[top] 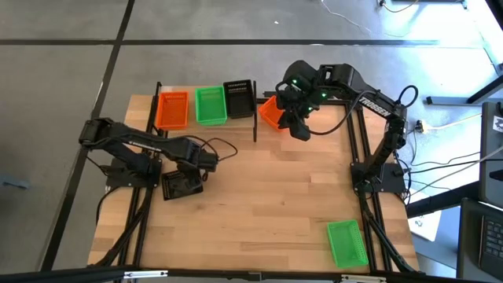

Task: Stack baskets on shelf by color
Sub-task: Stack the black bin on the black bins on the shelf

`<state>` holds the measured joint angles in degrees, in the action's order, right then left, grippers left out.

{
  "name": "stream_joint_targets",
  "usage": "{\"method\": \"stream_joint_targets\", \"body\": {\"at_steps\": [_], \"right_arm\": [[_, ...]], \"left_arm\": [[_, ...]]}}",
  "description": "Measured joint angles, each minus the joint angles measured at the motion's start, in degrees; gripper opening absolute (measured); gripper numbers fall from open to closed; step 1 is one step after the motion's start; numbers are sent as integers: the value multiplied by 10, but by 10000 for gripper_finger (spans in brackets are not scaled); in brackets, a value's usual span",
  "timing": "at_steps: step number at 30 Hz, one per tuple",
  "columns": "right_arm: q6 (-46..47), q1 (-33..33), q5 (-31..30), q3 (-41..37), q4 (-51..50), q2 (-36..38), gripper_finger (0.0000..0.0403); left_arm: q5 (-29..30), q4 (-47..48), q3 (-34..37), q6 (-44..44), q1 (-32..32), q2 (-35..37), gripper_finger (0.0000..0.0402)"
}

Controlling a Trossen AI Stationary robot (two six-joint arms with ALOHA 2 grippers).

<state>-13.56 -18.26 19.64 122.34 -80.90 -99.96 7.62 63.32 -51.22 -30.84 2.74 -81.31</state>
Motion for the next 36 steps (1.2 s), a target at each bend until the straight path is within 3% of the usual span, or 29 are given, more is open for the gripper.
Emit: {"method": "stream_joint_targets", "body": {"at_steps": [12, 25, 32, 36], "right_arm": [[0, 0, 0, 0, 1, 0, 78], [0, 0, 0, 0, 4, 0, 78], [-1, 0, 0, 0, 4, 0, 78], [-2, 0, 0, 0, 4, 0, 78]], "left_arm": [[12, -35, 0, 57, 0, -84, 77], [11, -2, -62, 91, 0, -85, 77], [-16, -4, -63, 120, 0, -85, 77], [-36, -52, -39, 124, 0, -85, 77]]}}
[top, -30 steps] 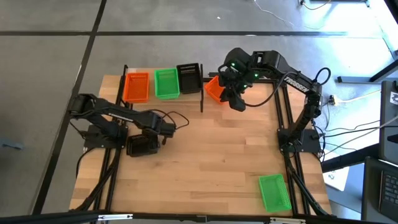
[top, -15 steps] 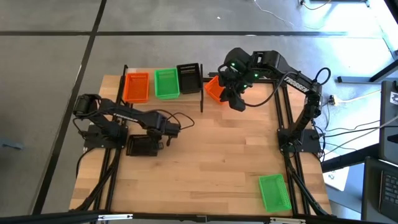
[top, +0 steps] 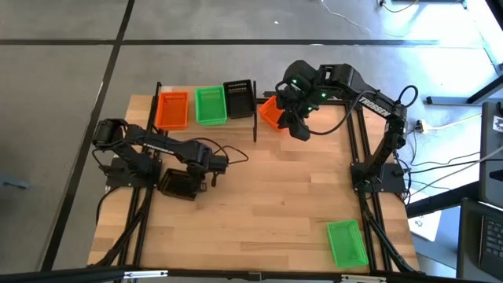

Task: Stack baskets on shelf by color
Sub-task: Stack the black bin on the black bins on the shelf

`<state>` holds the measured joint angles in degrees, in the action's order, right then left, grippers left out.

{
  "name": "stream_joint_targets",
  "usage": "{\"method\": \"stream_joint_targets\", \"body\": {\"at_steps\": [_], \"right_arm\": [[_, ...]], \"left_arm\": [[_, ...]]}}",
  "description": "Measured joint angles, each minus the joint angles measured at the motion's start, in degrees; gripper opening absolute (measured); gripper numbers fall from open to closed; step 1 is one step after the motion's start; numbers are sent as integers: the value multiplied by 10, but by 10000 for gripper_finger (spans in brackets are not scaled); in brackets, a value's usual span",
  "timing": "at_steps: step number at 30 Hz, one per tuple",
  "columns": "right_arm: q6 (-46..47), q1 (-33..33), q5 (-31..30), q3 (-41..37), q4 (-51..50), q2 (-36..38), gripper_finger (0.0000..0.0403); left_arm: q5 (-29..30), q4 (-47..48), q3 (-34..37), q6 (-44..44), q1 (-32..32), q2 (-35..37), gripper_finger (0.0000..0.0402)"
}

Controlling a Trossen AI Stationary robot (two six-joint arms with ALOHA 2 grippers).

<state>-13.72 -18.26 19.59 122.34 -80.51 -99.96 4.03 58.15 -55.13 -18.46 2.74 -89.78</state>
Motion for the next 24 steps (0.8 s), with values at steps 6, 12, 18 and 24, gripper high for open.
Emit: {"method": "stream_joint_targets", "body": {"at_steps": [6, 12, 18, 24], "right_arm": [[0, 0, 0, 0, 0, 0, 78], [0, 0, 0, 0, 1, 0, 78], [-16, 0, 0, 0, 1, 1, 78], [-21, 0, -4, 9, 9, 15, 78]], "left_arm": [[-4, -30, 13, 28, 0, 0, 70], [-5, -30, 8, 51, -9, 0, 9], [-17, 26, -28, 56, -25, 6, 3], [-15, 91, -128, 69, -37, 38, 2]]}}
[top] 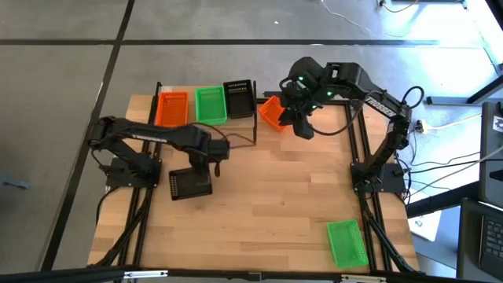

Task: Stack baskets on shelf by color
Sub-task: Stack the black bin on the black bins on the shelf

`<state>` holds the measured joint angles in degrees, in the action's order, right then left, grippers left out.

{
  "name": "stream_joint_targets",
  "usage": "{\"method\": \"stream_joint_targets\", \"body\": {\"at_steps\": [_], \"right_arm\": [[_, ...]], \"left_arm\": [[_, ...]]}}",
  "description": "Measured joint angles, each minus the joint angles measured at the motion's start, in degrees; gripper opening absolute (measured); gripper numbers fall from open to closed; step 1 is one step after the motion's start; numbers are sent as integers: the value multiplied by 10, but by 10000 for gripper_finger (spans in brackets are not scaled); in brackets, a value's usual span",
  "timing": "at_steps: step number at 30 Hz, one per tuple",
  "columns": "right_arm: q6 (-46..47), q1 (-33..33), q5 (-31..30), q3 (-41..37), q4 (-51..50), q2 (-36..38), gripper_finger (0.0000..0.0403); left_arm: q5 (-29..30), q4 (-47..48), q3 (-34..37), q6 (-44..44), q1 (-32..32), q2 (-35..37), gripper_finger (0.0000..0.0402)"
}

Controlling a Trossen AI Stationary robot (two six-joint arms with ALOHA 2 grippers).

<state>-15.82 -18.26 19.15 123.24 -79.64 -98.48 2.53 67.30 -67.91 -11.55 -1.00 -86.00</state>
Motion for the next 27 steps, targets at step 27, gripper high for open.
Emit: {"method": "stream_joint_targets", "body": {"at_steps": [27], "right_arm": [[-72, 0, -121, 2, 10, 56, 78]], "left_arm": [[-12, -52, -440, -90, -261, 5, 0]]}}
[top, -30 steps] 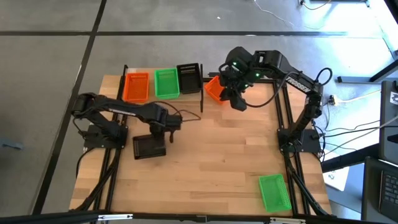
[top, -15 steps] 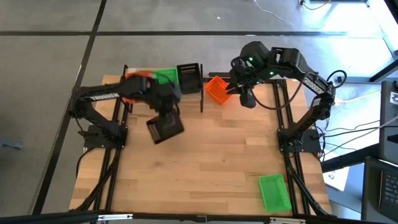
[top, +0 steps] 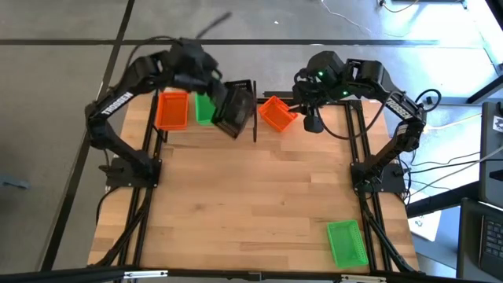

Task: Stack baskets on shelf by color
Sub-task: Stack the black bin on the black bins on the shelf

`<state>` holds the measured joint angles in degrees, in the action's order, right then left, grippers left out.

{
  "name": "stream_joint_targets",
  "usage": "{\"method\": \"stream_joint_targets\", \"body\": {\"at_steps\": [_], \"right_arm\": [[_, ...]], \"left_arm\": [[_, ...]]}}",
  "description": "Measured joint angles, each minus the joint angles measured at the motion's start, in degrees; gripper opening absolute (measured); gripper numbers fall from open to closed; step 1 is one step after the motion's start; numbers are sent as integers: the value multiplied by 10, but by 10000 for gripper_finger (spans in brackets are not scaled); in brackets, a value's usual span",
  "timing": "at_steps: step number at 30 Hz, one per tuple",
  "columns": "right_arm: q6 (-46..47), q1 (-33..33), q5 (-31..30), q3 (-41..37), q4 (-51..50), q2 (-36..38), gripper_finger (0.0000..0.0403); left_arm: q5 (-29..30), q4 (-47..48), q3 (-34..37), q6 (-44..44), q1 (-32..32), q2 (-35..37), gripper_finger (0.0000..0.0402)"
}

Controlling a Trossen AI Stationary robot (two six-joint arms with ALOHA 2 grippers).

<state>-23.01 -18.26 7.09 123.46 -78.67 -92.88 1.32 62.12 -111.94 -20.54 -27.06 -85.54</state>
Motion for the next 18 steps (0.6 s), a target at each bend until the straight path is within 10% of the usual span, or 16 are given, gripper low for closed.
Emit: {"method": "stream_joint_targets", "body": {"at_steps": [18], "right_arm": [[-29, 0, 0, 0, 1, 0, 78]], "left_arm": [[-87, -53, 0, -149, -168, -88, 0]]}}
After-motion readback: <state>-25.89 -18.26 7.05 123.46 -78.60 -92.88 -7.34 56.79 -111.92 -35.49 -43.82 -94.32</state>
